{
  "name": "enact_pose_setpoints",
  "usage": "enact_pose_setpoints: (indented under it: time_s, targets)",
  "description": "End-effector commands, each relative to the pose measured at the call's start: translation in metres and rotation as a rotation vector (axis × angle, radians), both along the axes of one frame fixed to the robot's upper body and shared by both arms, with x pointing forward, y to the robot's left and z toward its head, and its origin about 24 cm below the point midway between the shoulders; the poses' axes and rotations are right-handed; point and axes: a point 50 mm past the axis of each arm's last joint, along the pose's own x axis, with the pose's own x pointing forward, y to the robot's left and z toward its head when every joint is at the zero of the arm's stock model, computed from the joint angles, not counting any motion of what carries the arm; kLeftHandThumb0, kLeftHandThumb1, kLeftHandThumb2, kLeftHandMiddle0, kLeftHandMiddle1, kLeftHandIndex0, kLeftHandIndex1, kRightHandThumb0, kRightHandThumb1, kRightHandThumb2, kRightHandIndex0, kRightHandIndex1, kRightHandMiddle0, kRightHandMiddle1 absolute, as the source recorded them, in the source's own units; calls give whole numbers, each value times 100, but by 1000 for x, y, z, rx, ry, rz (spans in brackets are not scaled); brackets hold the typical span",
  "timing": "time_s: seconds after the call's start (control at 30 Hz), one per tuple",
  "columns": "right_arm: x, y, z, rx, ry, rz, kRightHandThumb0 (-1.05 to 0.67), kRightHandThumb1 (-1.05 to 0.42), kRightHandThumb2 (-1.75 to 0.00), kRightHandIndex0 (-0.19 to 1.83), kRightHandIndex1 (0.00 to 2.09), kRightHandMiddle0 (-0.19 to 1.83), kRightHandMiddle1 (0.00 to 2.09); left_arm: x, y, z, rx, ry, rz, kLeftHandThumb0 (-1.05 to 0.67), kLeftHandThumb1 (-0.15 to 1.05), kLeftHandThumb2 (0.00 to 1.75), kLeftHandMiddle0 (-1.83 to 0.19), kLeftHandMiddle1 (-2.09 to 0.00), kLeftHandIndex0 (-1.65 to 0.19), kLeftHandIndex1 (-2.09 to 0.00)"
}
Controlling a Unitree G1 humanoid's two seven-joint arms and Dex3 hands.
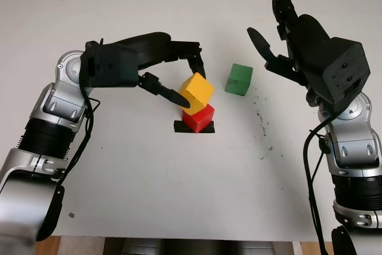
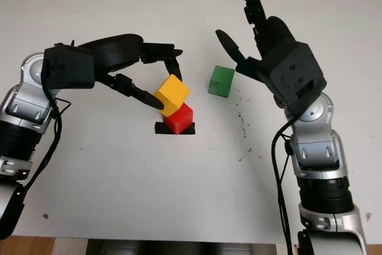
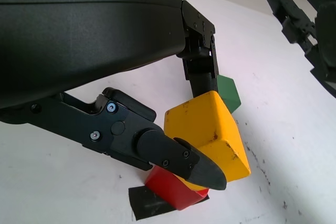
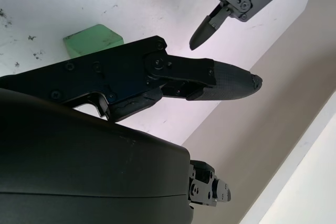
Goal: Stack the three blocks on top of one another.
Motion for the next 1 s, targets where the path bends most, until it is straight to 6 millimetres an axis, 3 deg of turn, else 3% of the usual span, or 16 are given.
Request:
enact_pose_setpoints:
  time_s: [0.0, 0.33, 0.97]
  targets:
    - [-1, -2, 5, -8, -23, 0, -68, -105, -51, -15, 4, -9, 1, 0, -2, -6, 5, 10, -11, -61, 105, 13, -3, -5, -29, -161]
    - [-2, -2, 6, -21, -36, -7, -70, -105, -52, -13, 5, -8, 1, 1, -10, -11, -17, 60, -41, -60, 105, 11, -1, -5, -29, -171]
    - [-6, -1, 4, -6, -54, -2, -71, -105, -50, -14, 5, -6, 0, 3, -12, -11, 19, 42, -3, -59, 105, 8, -1, -6, -29, -170]
